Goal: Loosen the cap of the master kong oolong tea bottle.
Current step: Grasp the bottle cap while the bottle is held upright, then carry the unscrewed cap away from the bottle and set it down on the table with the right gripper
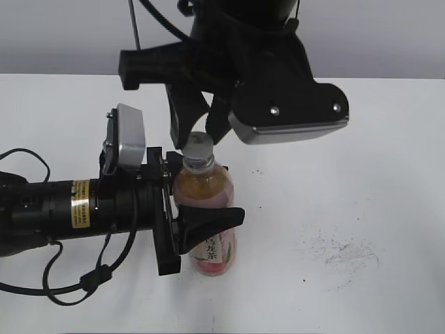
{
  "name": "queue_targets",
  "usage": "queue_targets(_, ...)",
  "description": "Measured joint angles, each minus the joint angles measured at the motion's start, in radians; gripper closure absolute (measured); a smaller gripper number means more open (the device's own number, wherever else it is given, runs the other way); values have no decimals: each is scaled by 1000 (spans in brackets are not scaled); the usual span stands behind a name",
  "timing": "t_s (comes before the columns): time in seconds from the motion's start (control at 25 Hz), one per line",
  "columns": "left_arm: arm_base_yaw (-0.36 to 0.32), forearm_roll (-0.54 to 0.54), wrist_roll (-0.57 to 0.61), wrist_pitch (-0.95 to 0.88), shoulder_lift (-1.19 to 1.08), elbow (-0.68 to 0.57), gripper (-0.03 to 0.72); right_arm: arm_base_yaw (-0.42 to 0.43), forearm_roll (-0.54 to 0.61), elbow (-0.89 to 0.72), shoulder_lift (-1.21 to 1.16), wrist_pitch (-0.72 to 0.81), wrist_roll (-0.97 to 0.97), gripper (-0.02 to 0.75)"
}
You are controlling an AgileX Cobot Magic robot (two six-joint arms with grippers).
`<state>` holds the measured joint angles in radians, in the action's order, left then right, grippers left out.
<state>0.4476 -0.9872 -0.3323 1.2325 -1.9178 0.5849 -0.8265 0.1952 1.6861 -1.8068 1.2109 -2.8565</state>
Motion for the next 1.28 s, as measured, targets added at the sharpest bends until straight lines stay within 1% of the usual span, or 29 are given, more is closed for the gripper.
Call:
queue_targets(0.12, 1, 28, -19, -5, 0, 0, 243, -7, 13, 27, 12, 0, 5, 464)
queue_targets(0.24, 1, 35, -25, -8, 0, 0, 243, -9, -4, 29, 28, 1, 79, 464)
queue_targets(0.32, 1, 36, -26, -8, 0, 0, 243, -9, -51, 29, 33, 1, 189, 464)
queue_targets(0.36, 1, 36, -26, -8, 0, 0, 243, -9, -94, 29, 35, 1, 263, 464)
queue_targets(0.48, 1, 37, -26, -8, 0, 0, 243, -3, -240, 29, 39, 1, 626, 464)
queue_targets(0.56, 1, 37, -26, -8, 0, 0, 243, 15, -327, 25, 36, 1, 941, 464)
queue_targets(0.64, 1, 37, -26, -8, 0, 0, 243, 56, -385, 12, 23, 1, 1211, 464)
queue_targets(0.76, 1, 37, -26, -8, 0, 0, 243, 149, -424, -41, -20, 1, 1556, 464)
queue_targets(0.88, 1, 37, -26, -8, 0, 0, 243, 252, -409, -97, -70, 1, 1791, 464)
queue_targets(0.96, 1, 37, -26, -8, 0, 0, 243, 309, -356, -124, -106, 1, 1911, 464)
queue_targets(1.0, 1, 37, -26, -8, 0, 0, 243, 334, -312, -137, -125, 2, 1971, 464)
queue_targets(1.12, 1, 36, -26, -8, 0, 0, 243, 375, -195, -196, -173, -10, 2133, 465)
queue_targets(1.28, 1, 37, -26, -8, 0, 0, 243, 381, -141, -329, -200, -10, 2235, 465)
